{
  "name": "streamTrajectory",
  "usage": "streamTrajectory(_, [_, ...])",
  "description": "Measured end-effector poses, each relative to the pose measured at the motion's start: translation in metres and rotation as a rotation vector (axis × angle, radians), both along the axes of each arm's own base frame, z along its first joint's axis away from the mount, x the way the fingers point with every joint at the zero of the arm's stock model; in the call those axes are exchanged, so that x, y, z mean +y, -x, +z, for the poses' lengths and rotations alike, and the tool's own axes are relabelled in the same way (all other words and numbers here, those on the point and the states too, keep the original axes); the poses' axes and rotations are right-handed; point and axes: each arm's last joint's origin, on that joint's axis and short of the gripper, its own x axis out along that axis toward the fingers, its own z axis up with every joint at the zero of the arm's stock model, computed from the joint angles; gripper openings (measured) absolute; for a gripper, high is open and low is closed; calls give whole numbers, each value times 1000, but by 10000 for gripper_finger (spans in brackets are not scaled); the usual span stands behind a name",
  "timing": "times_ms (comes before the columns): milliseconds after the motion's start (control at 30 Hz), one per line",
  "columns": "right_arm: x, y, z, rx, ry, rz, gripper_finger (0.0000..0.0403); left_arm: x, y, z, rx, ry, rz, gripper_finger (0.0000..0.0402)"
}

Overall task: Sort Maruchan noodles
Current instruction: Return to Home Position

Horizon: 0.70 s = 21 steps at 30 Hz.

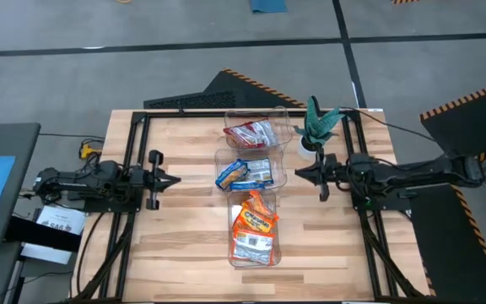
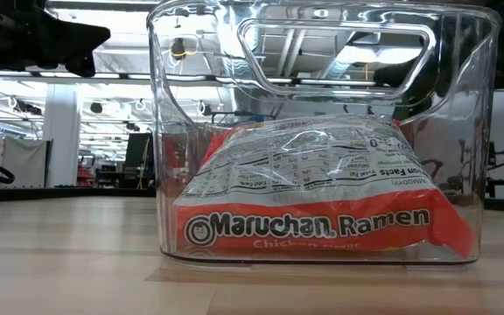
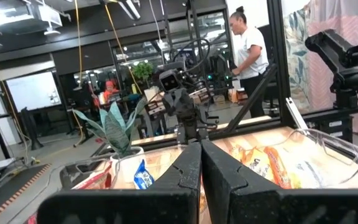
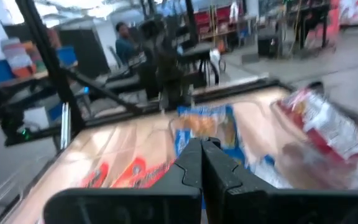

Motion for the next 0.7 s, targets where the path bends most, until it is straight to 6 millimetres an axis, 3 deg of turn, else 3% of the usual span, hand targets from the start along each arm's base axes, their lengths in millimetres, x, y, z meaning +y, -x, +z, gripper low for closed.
streamTrajectory(200, [12,8,-9,115,-32,24,19,0,-2,-6,66,-3,-1,0])
streamTrajectory(467, [24,22,3,-4,50,23,20,0,-2,-9,99,17,-7,0])
streamTrajectory(567, [24,27,-9,-47,54,22,20,0,-2,-9,99,13,-6,0])
streamTrajectory(700, [22,30,-9,-44,47,8,21,0,-2,-10,100,11,-5,0])
